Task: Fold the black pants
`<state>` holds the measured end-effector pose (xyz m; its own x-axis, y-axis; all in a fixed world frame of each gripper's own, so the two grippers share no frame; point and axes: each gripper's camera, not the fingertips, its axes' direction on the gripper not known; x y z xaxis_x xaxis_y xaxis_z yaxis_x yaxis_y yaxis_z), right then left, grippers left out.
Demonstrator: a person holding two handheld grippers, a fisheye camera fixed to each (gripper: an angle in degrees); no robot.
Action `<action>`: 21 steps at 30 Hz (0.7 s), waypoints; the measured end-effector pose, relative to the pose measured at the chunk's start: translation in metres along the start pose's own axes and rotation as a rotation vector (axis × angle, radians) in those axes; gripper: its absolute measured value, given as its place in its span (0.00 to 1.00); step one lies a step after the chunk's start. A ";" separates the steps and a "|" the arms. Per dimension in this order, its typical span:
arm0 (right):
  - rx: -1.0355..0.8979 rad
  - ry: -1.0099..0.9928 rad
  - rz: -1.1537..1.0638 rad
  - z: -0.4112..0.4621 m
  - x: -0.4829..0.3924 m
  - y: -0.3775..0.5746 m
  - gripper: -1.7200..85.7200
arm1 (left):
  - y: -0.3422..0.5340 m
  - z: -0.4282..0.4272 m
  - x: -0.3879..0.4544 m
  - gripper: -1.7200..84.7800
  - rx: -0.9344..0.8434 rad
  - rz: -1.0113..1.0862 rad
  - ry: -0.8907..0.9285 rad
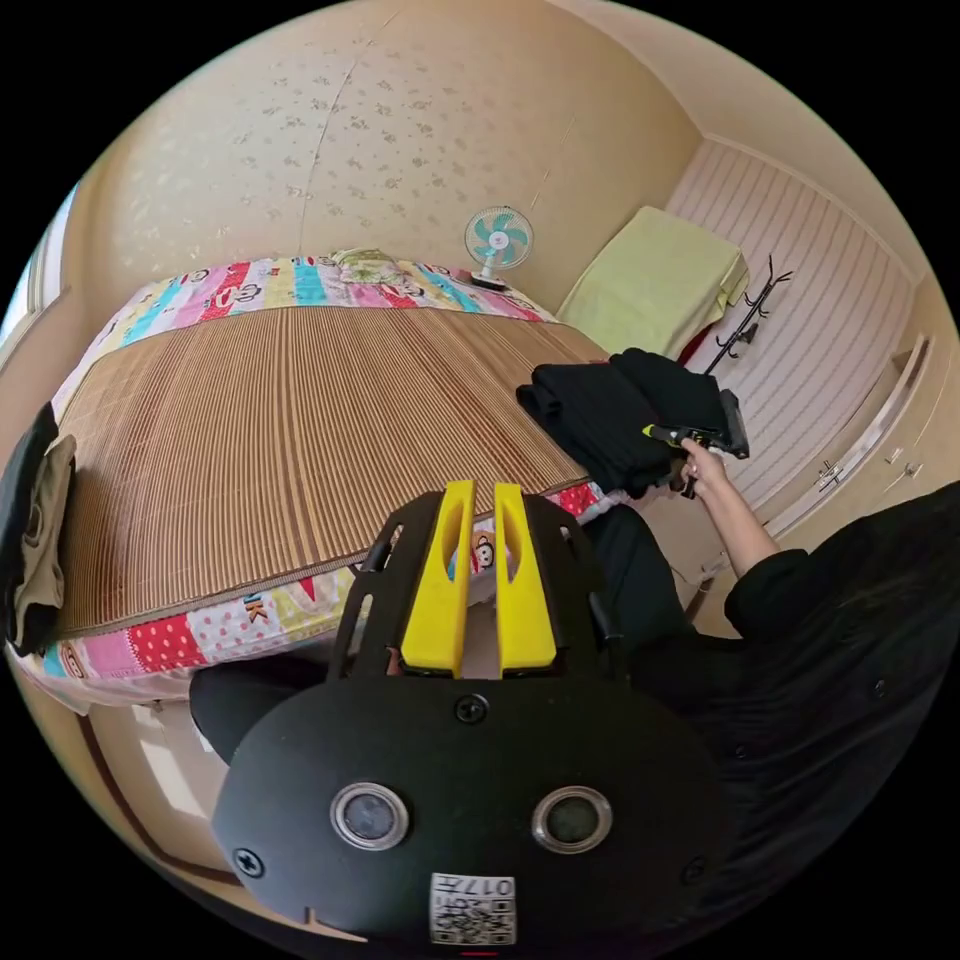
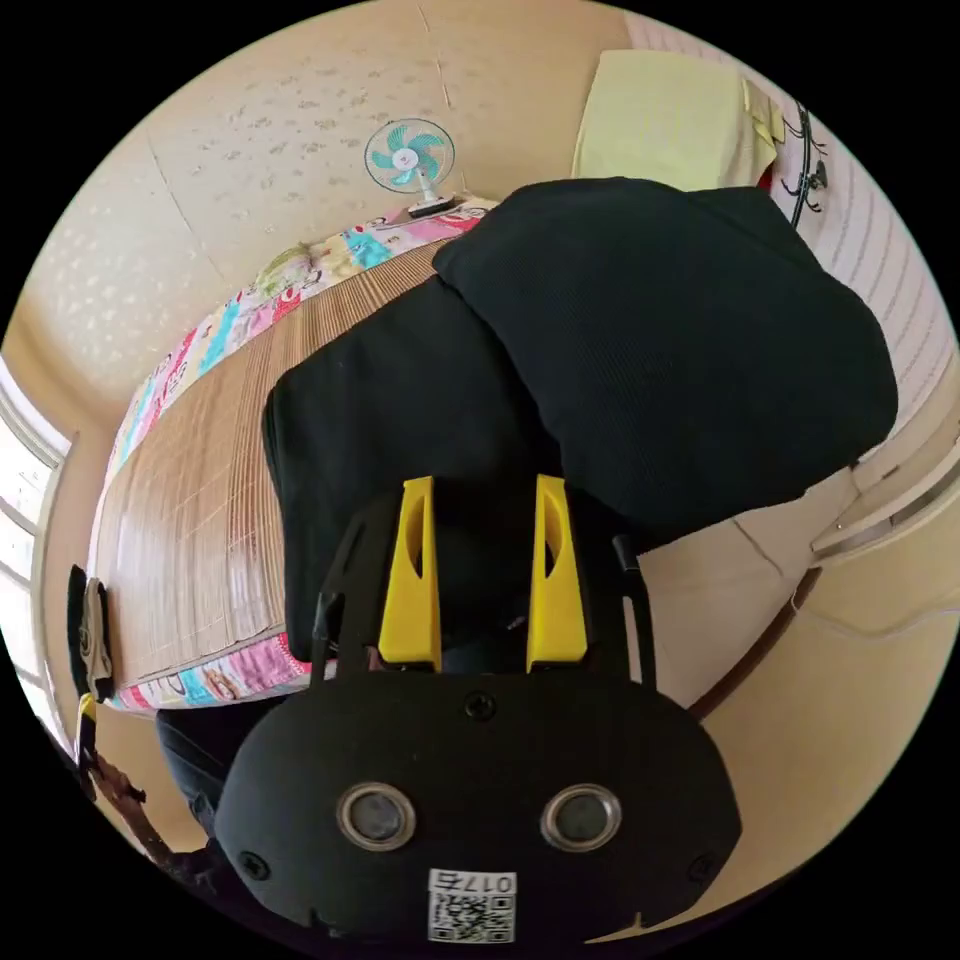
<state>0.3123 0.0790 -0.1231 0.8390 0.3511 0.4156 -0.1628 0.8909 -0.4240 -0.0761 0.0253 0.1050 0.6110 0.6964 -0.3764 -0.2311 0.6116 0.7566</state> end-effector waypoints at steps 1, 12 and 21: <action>0.072 -0.033 -0.035 -0.017 -0.020 -0.001 0.10 | 0.003 0.002 0.001 0.06 -0.005 -0.009 0.007; 0.054 -0.804 -0.825 -0.072 -0.328 0.014 0.05 | 0.069 -0.011 -0.022 0.04 -0.016 -0.083 -0.036; -0.217 -1.039 -0.977 -0.056 -0.299 0.143 0.07 | 0.100 -0.015 -0.074 0.08 -0.081 -0.131 -0.016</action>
<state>0.0670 0.0850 -0.3533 -0.1996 -0.2312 0.9522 0.4049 0.8655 0.2950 -0.1557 0.0403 0.2002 0.6517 0.6029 -0.4602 -0.2085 0.7258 0.6555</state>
